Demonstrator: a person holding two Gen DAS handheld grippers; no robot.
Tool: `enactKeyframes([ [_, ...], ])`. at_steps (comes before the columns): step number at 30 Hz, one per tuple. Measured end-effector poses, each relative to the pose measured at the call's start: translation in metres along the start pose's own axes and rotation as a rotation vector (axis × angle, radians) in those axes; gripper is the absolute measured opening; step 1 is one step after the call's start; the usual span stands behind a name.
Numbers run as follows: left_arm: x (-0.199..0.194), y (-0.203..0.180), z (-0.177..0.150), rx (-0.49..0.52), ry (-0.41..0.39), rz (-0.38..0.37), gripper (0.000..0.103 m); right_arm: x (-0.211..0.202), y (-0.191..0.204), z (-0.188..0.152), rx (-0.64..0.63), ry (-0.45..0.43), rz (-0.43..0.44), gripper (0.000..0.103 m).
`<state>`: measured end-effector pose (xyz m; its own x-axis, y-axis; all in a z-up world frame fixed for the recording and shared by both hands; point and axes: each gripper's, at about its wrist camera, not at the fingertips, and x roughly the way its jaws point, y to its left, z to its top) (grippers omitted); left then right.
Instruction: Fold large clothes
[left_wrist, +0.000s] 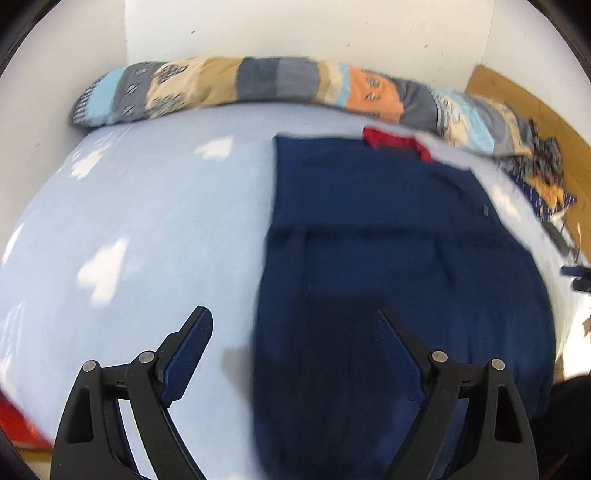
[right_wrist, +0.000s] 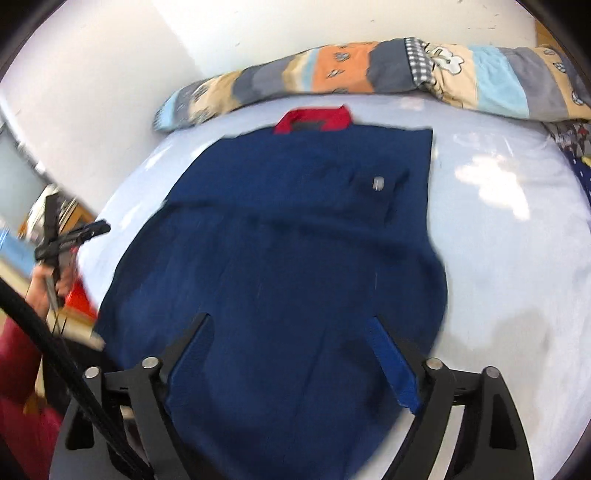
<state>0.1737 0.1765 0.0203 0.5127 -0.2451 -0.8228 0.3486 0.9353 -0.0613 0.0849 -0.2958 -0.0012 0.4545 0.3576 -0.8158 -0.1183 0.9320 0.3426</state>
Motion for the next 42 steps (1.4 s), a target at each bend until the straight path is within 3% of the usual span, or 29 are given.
enactKeyframes([
  [3,-0.021,0.012,-0.056,-0.122,0.024,0.089,0.089,-0.013,0.006,-0.041,-0.011,0.037,-0.06,0.09],
  [6,-0.022,0.015,-0.103,-0.308,0.086,0.084,0.089,-0.014,0.007,-0.069,0.16,0.026,-0.078,0.091],
  [9,-0.018,0.012,-0.125,-0.376,0.105,0.119,0.089,-0.013,0.013,-0.089,0.316,-0.036,-0.105,0.091],
  [12,-0.017,-0.002,-0.133,-0.333,0.104,0.169,0.089,-0.006,0.013,-0.115,0.471,-0.079,-0.164,0.091],
  [17,-0.001,-0.012,-0.137,-0.259,0.162,0.247,0.089,0.022,-0.007,-0.149,0.682,-0.019,-0.242,0.091],
  [19,-0.007,-0.018,-0.142,-0.224,0.141,0.299,0.089,0.021,-0.009,-0.155,0.692,0.001,-0.317,0.091],
  [21,-0.007,-0.018,-0.143,-0.208,0.147,0.284,0.089,0.024,-0.01,-0.159,0.7,0.006,-0.273,0.091],
  [26,0.022,-0.006,-0.151,-0.279,0.328,0.14,0.089,0.061,0.003,-0.154,0.61,0.142,-0.203,0.092],
  [27,0.026,-0.006,-0.153,-0.275,0.346,0.136,0.089,0.066,0.009,-0.153,0.573,0.151,-0.229,0.091],
  [29,0.032,-0.004,-0.155,-0.275,0.372,0.128,0.089,0.073,0.017,-0.149,0.512,0.162,-0.258,0.083],
  [31,0.033,-0.002,-0.156,-0.282,0.37,0.119,0.088,0.074,0.021,-0.146,0.49,0.16,-0.263,0.046],
  [32,0.033,-0.002,-0.156,-0.283,0.37,0.11,0.079,0.074,0.021,-0.146,0.488,0.16,-0.258,0.038],
  [33,0.032,-0.003,-0.156,-0.281,0.367,0.091,0.072,0.072,0.02,-0.146,0.495,0.151,-0.252,0.021],
  [34,0.028,-0.006,-0.155,-0.269,0.359,0.077,0.059,0.068,0.018,-0.145,0.507,0.136,-0.236,0.018],
  [35,0.023,-0.009,-0.154,-0.257,0.337,0.072,0.037,0.057,0.018,-0.155,0.522,0.121,-0.208,0.017],
  [37,0.015,-0.015,-0.153,-0.235,0.306,0.07,0.023,0.048,0.017,-0.154,0.541,0.091,-0.166,0.015],
  [42,-0.012,-0.016,-0.146,-0.218,0.239,-0.001,0.017,0.023,0.026,-0.144,0.539,0.023,-0.078,0.015],
])
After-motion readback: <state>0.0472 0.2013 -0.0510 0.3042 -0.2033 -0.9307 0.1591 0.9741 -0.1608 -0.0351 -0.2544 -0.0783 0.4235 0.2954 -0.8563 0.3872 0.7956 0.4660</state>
